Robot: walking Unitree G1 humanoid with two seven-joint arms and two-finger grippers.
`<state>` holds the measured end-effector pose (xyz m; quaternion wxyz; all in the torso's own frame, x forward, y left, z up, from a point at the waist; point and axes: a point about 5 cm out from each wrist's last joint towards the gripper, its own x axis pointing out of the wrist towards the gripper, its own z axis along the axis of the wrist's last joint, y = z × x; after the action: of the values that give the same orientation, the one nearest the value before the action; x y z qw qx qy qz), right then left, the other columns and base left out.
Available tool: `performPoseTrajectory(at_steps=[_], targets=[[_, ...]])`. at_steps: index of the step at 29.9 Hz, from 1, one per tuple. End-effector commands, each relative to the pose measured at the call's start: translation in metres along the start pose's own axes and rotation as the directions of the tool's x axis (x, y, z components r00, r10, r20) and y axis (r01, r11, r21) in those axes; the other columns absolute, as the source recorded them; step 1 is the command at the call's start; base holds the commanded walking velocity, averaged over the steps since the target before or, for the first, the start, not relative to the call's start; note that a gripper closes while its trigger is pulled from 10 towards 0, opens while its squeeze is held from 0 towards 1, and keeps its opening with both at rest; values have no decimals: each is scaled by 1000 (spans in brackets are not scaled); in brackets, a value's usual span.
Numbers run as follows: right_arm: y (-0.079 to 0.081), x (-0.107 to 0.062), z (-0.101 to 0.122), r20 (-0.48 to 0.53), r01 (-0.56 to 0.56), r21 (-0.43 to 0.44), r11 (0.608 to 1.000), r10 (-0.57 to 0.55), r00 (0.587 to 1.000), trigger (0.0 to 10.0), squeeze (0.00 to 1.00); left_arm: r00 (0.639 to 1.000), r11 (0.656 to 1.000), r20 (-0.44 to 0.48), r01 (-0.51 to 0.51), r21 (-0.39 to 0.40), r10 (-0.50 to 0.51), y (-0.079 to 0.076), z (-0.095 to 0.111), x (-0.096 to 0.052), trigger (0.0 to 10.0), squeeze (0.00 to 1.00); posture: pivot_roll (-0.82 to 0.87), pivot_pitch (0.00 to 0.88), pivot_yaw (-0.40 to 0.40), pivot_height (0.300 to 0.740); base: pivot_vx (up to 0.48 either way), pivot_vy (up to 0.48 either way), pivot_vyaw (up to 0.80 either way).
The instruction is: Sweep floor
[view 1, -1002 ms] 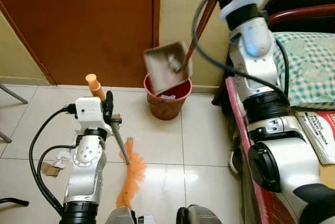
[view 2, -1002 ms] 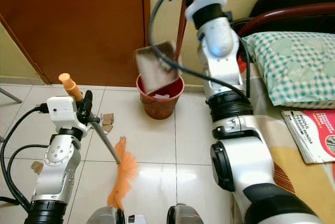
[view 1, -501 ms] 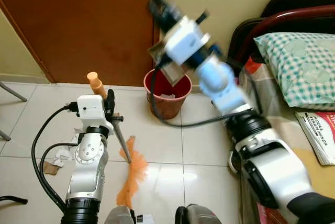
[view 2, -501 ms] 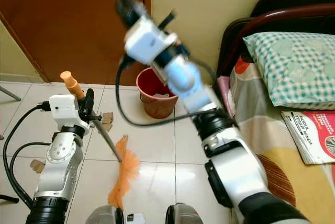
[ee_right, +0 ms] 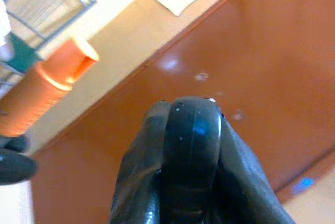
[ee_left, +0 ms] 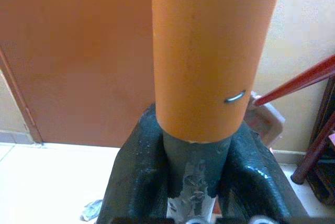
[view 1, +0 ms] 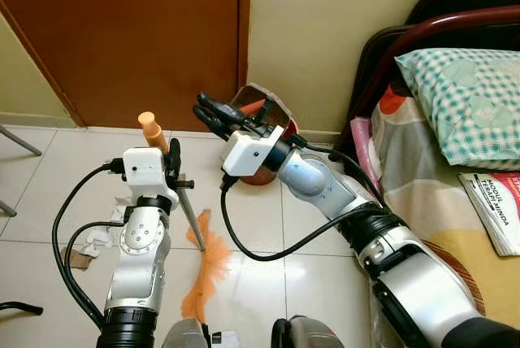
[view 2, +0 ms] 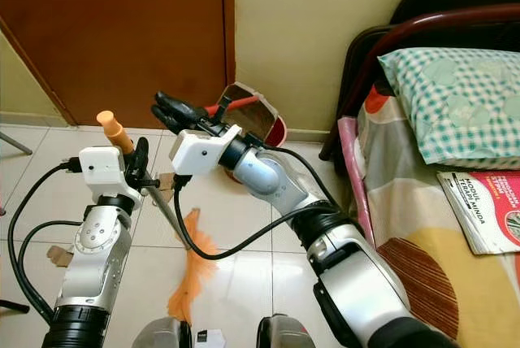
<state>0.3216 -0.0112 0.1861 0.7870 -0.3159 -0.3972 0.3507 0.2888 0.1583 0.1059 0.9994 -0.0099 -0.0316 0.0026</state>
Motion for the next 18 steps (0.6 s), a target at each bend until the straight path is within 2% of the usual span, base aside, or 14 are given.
performPoseTrajectory(at_steps=[1, 3, 5, 8, 10, 14, 16, 18], targets=[[-33, 11, 11, 87, 137, -75, 988, -131, 988, 10000, 0, 1000, 1000, 11, 8, -8, -8, -3, 2, 2, 10000, 0, 14, 97, -68, 740, 0, 0, 0], [-47, 16, 17, 117, 211, -62, 976, -203, 972, 10000, 0, 1000, 1000, 12, 7, -8, -7, -3, 2, 3, 10000, 0, 14, 94, -68, 740, 0, 0, 0], [-54, 20, 21, 130, 240, -38, 970, -233, 964, 10000, 0, 1000, 1000, 12, 7, -7, -7, -3, 2, 3, 10000, 0, 14, 92, -67, 740, 0, 0, 0], [-73, 31, 33, 165, 337, 19, 941, -335, 928, 10000, 0, 1000, 1000, 15, 9, -7, -9, -3, 3, 4, 10000, 0, 16, 89, -68, 740, 0, 0, 0], [-90, 37, 41, 171, 414, 71, 907, -420, 891, 10000, 0, 1000, 1000, 18, 9, -7, -9, -4, 3, 5, 10000, 0, 19, 86, -68, 740, 0, 0, 0], [-101, 40, 42, 129, 474, 160, 866, -495, 860, 10000, 0, 1000, 1000, 20, 10, -7, -9, -4, 4, 6, 10000, 0, 21, 81, -67, 740, 0, 0, 0], [-102, 39, 38, 27, 495, 325, 806, -531, 847, 10000, 0, 1000, 1000, 19, 11, -6, -11, -4, 4, 6, 10000, 0, 22, 79, -65, 740, 0, 0, 0], [-100, 38, 35, 1, 500, 353, 791, -535, 845, 10000, 0, 1000, 1000, 19, 12, -6, -12, -4, 4, 6, 10000, 0, 21, 78, -64, 740, 0, 0, 0]])
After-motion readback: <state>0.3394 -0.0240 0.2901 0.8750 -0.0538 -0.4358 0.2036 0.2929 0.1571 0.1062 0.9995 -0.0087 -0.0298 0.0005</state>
